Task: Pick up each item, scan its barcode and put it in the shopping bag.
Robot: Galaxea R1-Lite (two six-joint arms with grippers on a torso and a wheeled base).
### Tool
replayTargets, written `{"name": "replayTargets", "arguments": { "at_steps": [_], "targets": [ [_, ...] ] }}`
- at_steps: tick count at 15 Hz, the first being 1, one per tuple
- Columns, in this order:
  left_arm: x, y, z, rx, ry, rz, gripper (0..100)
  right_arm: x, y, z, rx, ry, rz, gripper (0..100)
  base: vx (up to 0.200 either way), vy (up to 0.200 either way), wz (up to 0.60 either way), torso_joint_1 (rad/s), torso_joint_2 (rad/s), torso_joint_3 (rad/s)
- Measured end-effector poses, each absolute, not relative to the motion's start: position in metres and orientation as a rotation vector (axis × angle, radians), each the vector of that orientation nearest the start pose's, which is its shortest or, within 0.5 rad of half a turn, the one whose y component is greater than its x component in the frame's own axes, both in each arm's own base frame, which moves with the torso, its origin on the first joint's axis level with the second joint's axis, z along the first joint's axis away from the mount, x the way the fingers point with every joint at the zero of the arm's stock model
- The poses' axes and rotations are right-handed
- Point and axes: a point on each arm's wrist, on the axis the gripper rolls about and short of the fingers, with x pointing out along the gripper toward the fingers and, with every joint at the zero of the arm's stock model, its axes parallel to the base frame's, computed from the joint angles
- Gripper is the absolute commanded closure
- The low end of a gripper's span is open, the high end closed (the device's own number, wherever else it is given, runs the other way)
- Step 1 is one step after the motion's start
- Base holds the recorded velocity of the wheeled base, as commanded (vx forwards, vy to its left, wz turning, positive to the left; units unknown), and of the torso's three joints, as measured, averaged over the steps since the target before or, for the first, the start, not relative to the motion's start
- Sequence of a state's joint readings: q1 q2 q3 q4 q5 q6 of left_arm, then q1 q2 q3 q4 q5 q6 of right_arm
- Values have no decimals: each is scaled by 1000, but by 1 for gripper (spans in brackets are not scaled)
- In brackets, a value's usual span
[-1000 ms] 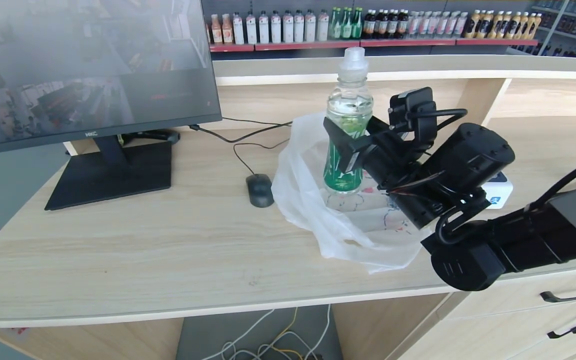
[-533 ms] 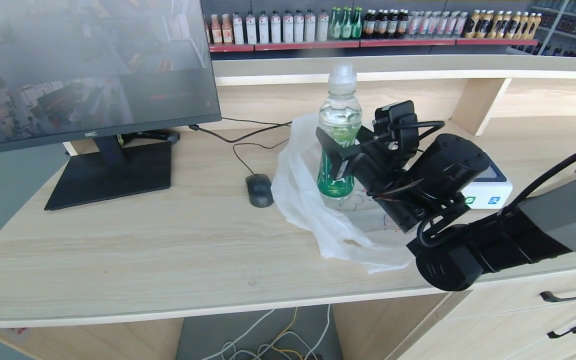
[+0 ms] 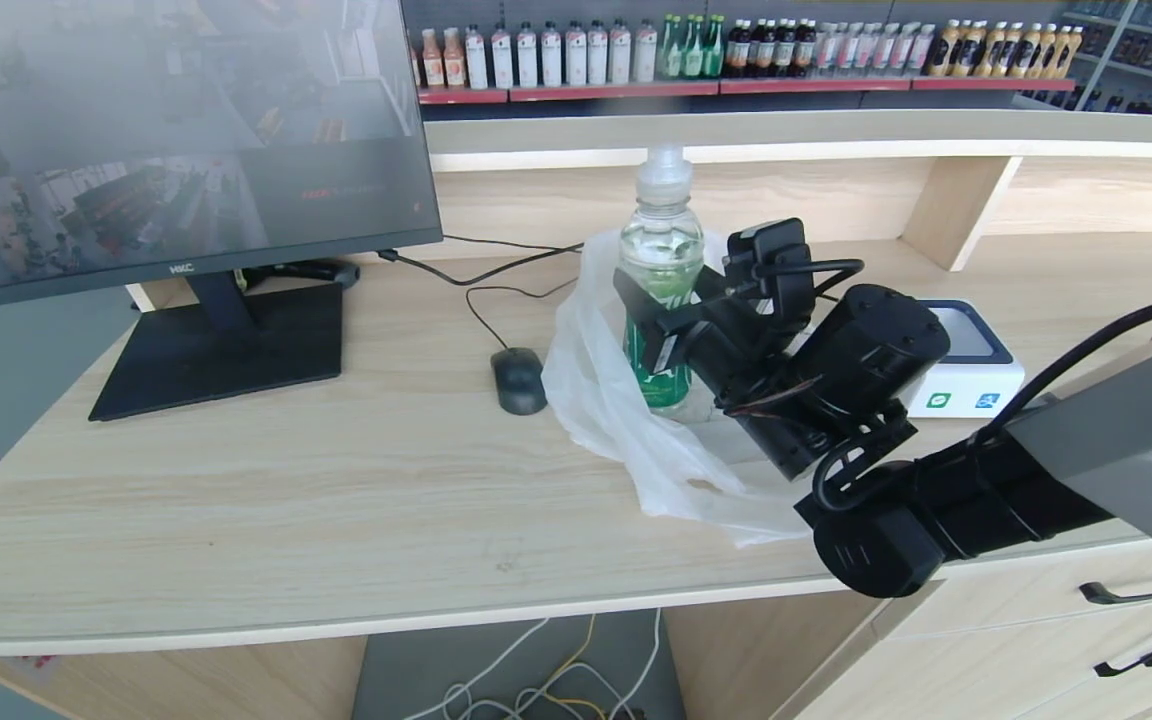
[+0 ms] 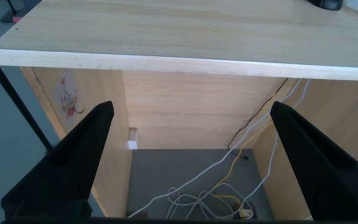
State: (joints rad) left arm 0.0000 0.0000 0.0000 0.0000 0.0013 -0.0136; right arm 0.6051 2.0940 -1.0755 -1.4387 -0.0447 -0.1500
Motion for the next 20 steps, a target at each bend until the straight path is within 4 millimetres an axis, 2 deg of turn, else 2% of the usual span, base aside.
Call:
{"name": "replayTargets", "arguments": {
  "at_steps": [16,17,20],
  "targets": [
    [-23,0,75,-14,0,1,0,335,230,175,-21,-401,526,100,0,0,0,0,0,0],
    [-23,0,75,-13,0,1,0,335,230,175,-21,-401,526,0,0,0,0,0,0,0],
    [-23,0,75,-14,0,1,0,333,230,175,-22,-395,528,0,0,0,0,0,0,0]
  ]
}}
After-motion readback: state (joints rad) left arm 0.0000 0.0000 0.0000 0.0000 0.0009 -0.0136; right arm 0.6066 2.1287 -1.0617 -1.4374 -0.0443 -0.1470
